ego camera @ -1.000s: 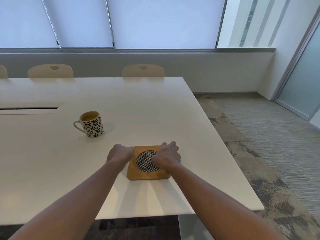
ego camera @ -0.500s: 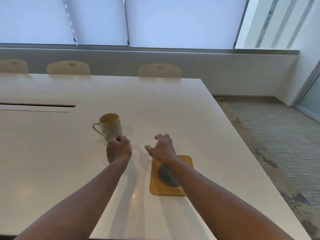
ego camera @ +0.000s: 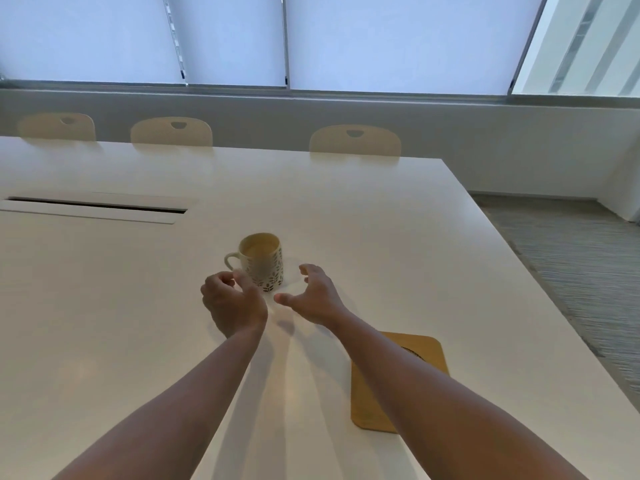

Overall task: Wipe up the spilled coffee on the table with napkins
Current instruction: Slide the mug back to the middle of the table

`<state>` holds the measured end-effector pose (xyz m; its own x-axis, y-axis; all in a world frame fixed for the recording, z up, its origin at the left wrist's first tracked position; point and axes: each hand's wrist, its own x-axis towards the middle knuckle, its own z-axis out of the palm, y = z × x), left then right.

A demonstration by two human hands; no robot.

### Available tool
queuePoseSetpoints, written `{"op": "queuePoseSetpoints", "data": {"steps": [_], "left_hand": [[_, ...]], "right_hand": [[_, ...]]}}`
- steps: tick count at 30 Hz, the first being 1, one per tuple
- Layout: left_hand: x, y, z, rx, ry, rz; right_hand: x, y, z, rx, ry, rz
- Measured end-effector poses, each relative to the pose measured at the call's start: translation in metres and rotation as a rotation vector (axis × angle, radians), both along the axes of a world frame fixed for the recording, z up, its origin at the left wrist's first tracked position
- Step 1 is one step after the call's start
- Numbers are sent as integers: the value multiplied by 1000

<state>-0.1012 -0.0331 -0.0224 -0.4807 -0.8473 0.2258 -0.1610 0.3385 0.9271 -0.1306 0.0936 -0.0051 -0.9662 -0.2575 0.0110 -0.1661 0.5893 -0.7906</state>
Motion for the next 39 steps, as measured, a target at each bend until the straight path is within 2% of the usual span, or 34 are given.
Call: {"op": "queuePoseSetpoints", "data": {"steps": [6,20,28,39], "left_hand": [[-19,-23,-1,122,53,0],[-49,-51,-12,267,51,-238],[-55,-51,-15,240,-5,-261],[-58,-53,-13,219,29,-302]], "right_hand": [[-19,-27,-4,-107,-53,-31],[-51,-54,-7,-242,7,36],[-58,-53,-12,-273,-43,69],[-58,-58,-13,-276,-37,50]]}}
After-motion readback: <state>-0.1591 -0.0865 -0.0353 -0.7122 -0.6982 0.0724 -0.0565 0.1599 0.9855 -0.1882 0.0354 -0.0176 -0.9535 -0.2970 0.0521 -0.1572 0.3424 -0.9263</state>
